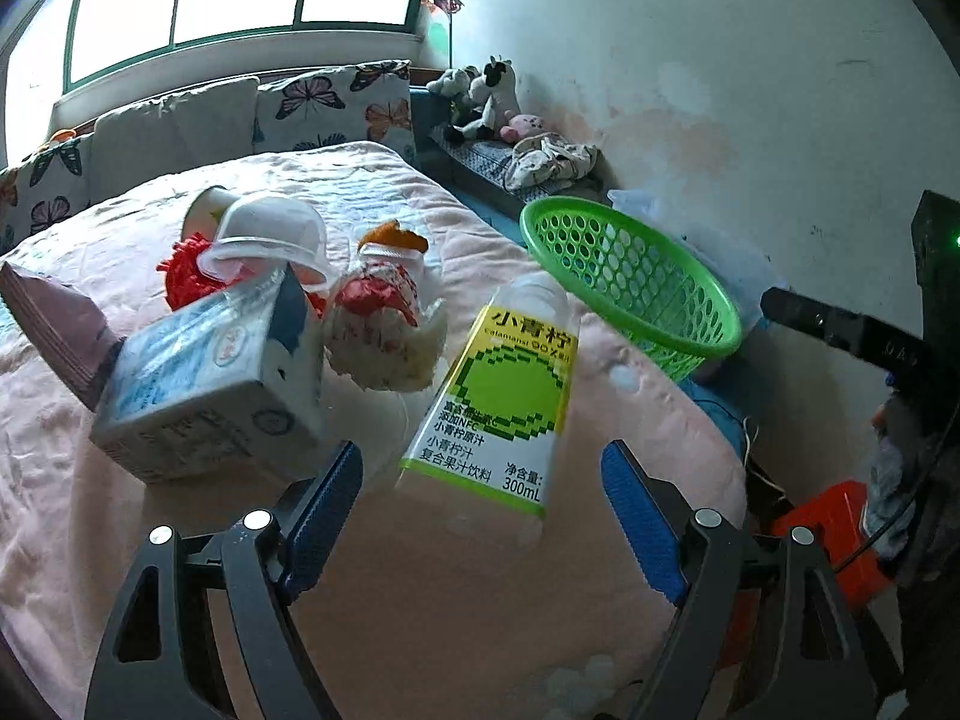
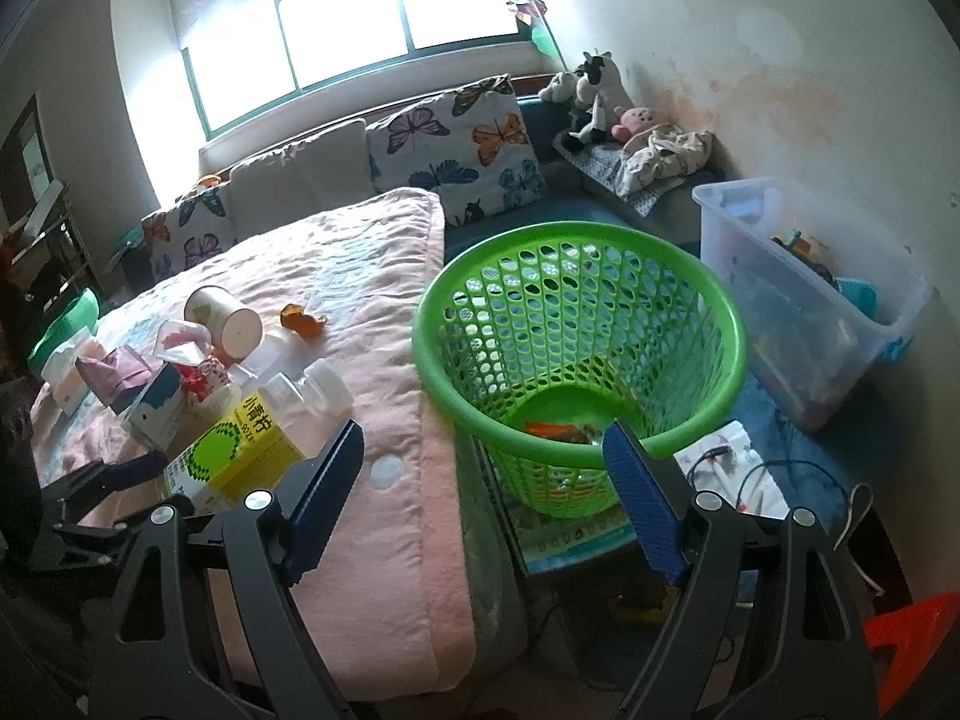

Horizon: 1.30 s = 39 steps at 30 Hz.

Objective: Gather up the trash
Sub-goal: 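Grasp the yellow-green juice bottle with the left gripper and lift it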

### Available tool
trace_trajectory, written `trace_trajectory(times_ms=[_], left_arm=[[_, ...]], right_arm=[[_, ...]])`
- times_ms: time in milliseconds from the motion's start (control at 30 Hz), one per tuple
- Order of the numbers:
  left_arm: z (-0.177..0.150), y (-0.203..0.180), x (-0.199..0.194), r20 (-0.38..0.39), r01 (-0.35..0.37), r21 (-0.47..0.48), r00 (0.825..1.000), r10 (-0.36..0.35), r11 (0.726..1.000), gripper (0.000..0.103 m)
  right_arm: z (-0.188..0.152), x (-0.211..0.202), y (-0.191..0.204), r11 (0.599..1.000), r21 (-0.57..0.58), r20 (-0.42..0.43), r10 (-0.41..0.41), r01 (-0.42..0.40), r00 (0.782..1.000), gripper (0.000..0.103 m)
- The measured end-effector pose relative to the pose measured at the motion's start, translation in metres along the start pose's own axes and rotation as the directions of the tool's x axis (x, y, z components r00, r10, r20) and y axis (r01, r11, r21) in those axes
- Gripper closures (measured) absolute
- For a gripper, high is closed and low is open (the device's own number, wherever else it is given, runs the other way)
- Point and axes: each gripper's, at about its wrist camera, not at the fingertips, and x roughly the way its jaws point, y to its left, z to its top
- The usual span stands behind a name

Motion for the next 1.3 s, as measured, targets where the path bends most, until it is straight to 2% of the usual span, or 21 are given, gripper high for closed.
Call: trace_trajectory(times_ms=[433, 533, 600, 733, 933, 1067, 1300], left_arm=[[-0.005, -0.014, 0.017, 0.008, -0.03, 0.082, 1.0, 0.029, 0.996, 0.026], [-0.005, -0.015, 0.016, 0.018, -0.036, 0.086, 0.999, 0.034, 0.996, 0.033], [-0.005, -0.015, 0.016, 0.019, -0.034, 0.085, 0.999, 0.032, 0.996, 0.044], [-0.007, -0.016, 0.015, 0.023, -0.035, 0.087, 0.999, 0.033, 0.996, 0.046], [0.001, -0.022, -0.006, 0.03, 0.002, 0.104, 1.0, -0.005, 0.995, 0.047], [0.01, -0.025, -0.023, 0.029, 0.001, 0.134, 1.0, -0.005, 0.991, 0.048], [0.028, -0.02, -0.056, 0.057, 0.01, 0.125, 0.998, -0.018, 0.992, 0.049]], right_arm=[[-0.002, 0.004, 0.0, 1.0, 0.008, -0.016, -0.002, 0.002, 1.0, 0.021], [-0.003, 0.005, 0.0, 1.0, 0.008, -0.018, -0.003, 0.003, 1.0, 0.021], [-0.002, 0.005, 0.0, 1.0, 0.007, -0.018, -0.005, 0.005, 1.0, 0.021], [-0.002, 0.005, 0.001, 1.0, 0.005, -0.016, -0.004, 0.004, 1.0, 0.021], [0.0, 0.004, 0.003, 1.0, -0.002, -0.008, -0.003, 0.003, 1.0, 0.021], [0.003, 0.003, 0.006, 1.0, -0.012, -0.003, 0.003, -0.003, 1.0, 0.021], [0.008, 0.004, 0.013, 0.999, -0.028, -0.008, 0.041, -0.042, 0.999, 0.021]])
